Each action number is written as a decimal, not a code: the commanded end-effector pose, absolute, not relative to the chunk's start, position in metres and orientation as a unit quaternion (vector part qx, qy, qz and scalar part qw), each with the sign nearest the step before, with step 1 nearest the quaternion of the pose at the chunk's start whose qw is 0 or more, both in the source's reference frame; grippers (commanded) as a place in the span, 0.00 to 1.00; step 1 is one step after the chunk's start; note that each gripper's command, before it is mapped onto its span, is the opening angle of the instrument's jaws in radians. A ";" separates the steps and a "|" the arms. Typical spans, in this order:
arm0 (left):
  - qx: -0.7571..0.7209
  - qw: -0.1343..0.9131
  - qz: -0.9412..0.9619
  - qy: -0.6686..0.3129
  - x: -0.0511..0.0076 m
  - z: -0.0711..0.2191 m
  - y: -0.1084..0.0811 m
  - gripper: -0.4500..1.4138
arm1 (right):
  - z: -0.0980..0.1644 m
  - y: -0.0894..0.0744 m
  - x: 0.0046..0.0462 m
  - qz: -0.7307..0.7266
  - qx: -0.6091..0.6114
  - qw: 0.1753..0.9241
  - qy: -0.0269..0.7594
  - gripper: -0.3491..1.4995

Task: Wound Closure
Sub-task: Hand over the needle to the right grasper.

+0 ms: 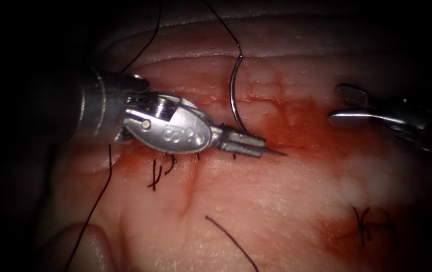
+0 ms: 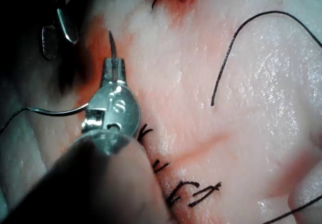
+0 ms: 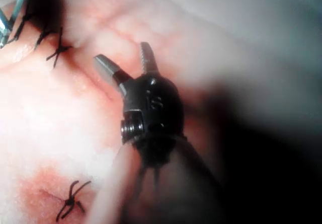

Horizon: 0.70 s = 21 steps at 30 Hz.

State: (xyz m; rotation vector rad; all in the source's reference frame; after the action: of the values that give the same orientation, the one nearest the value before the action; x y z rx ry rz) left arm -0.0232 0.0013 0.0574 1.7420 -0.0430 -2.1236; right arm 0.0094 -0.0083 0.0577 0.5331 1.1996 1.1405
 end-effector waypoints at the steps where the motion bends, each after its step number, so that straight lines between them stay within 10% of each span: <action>1: 0.625 0.208 -0.752 -0.019 -0.0238 0.058 0.001 0.00 | 0.058 -0.009 0.0111 0.506 0.262 0.626 0.532 0.59; 21: 0.698 0.338 -0.630 -0.037 -0.0245 0.059 -0.002 0.00 | 0.057 -0.010 0.0194 0.469 0.448 0.487 0.585 0.70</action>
State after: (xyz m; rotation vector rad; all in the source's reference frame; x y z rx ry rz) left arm -0.0240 -0.0016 0.0586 1.8191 -0.0970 -1.6398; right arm 0.0186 -0.0101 0.0566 1.0869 1.4249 1.1432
